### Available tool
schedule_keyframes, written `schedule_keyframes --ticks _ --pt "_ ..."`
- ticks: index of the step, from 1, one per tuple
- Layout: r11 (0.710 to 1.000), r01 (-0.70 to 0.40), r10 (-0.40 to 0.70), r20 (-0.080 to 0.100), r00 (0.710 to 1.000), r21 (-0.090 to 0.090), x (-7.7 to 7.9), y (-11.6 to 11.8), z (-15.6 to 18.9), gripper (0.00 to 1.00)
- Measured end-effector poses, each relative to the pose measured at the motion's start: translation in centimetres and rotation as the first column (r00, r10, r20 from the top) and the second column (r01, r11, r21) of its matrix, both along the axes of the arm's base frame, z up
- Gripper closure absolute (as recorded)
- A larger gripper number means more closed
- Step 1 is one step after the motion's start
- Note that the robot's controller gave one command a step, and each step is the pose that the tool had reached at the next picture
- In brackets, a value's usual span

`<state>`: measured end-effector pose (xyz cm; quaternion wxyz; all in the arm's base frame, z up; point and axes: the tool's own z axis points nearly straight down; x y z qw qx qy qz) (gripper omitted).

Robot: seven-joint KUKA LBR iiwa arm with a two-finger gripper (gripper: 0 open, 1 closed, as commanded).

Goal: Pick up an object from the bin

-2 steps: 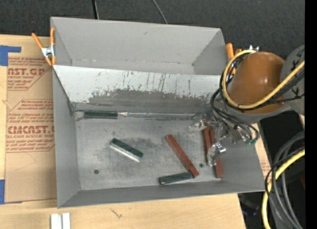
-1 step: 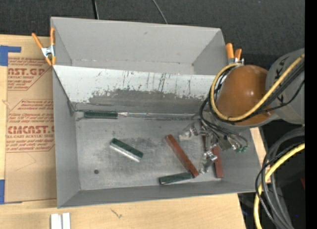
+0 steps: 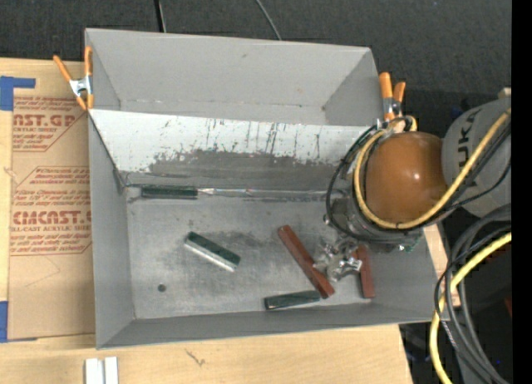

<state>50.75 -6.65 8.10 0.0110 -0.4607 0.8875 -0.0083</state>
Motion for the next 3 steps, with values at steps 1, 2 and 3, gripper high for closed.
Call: schedule_keyframes --ticks 1,2,3 --pt "1.000 0.003 -0.003 -0.022 1.000 -0.007 -0.6 -0.4 -0.4 0.00" --pt "1.000 0.003 -0.003 -0.020 1.000 -0.005 -0.6 -0.3 -0.4 0.00" --pt "1.000 -0.006 0.006 -0.030 1.000 0.005 1.7 5.4 3.5 0.00"
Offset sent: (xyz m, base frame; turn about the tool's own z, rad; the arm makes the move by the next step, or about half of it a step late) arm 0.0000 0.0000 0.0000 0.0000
